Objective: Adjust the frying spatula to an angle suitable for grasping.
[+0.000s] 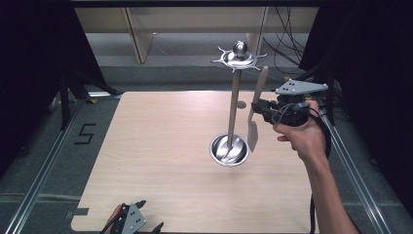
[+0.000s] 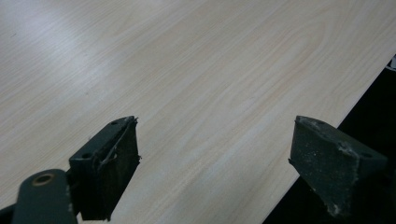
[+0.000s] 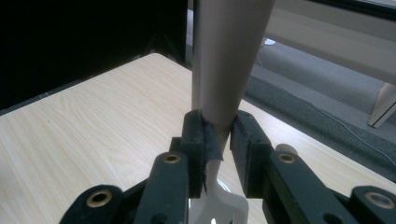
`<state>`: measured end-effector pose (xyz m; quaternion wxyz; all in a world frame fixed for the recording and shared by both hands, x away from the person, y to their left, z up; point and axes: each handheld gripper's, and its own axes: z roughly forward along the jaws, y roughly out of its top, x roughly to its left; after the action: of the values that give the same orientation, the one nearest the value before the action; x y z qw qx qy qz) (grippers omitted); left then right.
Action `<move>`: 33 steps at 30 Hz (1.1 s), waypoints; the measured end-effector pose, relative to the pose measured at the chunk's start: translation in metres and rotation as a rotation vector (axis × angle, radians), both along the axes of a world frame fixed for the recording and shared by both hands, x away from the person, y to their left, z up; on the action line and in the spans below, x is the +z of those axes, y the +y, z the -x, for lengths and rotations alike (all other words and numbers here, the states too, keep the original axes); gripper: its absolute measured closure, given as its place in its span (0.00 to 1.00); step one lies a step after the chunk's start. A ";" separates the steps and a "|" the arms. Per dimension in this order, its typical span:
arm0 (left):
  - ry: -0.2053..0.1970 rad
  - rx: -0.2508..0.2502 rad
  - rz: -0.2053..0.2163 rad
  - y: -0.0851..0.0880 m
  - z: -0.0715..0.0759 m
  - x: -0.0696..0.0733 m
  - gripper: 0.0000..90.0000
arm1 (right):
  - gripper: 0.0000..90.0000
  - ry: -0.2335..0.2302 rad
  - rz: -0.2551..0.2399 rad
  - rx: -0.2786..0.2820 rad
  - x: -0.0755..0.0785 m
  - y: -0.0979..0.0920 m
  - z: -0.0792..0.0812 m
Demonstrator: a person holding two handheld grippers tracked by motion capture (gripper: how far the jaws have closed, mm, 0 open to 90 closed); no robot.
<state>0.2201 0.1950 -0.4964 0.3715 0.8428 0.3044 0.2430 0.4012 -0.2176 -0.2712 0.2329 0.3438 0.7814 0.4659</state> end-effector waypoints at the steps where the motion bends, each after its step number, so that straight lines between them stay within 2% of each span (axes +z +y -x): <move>1: 0.001 -0.002 0.000 0.000 0.000 0.000 0.16 | 0.85 -0.008 0.000 0.003 0.000 0.000 -0.001; 2: 0.002 -0.002 -0.001 0.000 0.000 0.000 0.16 | 0.85 0.002 0.014 0.006 0.000 0.001 -0.002; 8: 0.002 -0.005 -0.005 0.000 0.000 0.000 0.16 | 0.85 -0.003 0.022 -0.015 0.001 0.004 -0.002; 9: 0.001 -0.005 -0.005 0.000 0.000 0.000 0.16 | 0.85 -0.015 0.028 -0.018 0.002 0.004 -0.003; 13: 0.002 -0.005 -0.008 0.000 0.000 0.000 0.16 | 0.85 -0.003 0.063 -0.026 0.004 0.005 -0.003; 14: 0.002 -0.008 -0.006 0.000 0.000 0.000 0.16 | 0.85 -0.015 0.062 -0.033 0.003 0.006 -0.004; 16: 0.002 -0.002 -0.008 0.000 0.000 0.000 0.16 | 0.85 0.005 0.068 -0.037 0.004 0.007 -0.003; 20: 0.004 -0.008 -0.008 0.000 0.000 0.000 0.16 | 0.85 -0.008 0.088 -0.042 0.004 0.008 -0.005; 22: 0.002 -0.004 -0.009 0.000 0.000 0.000 0.16 | 0.85 -0.002 0.074 -0.044 0.003 0.010 -0.005; 23: 0.002 -0.004 -0.009 0.000 0.000 0.000 0.16 | 0.84 -0.027 0.078 -0.053 0.002 0.010 -0.005; 24: 0.003 -0.007 -0.013 0.000 0.000 0.000 0.16 | 0.84 -0.015 0.096 -0.044 0.003 0.010 -0.005; 25: 0.002 -0.008 -0.012 0.000 0.000 0.000 0.16 | 0.84 -0.005 0.092 -0.044 0.003 0.010 -0.004; 28: 0.003 -0.004 -0.009 0.000 0.000 0.000 0.16 | 0.84 -0.016 0.081 -0.060 0.001 0.011 -0.004; 31: 0.002 -0.005 -0.006 0.000 0.000 0.000 0.16 | 0.84 -0.017 0.083 -0.048 0.001 0.011 -0.004; 33: 0.004 -0.006 -0.008 0.000 0.000 0.000 0.17 | 0.84 -0.004 0.074 -0.050 0.001 0.010 -0.003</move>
<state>0.2203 0.1950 -0.4967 0.3682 0.8456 0.3018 0.2416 0.4045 -0.2073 -0.2703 0.2585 0.3533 0.7888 0.4314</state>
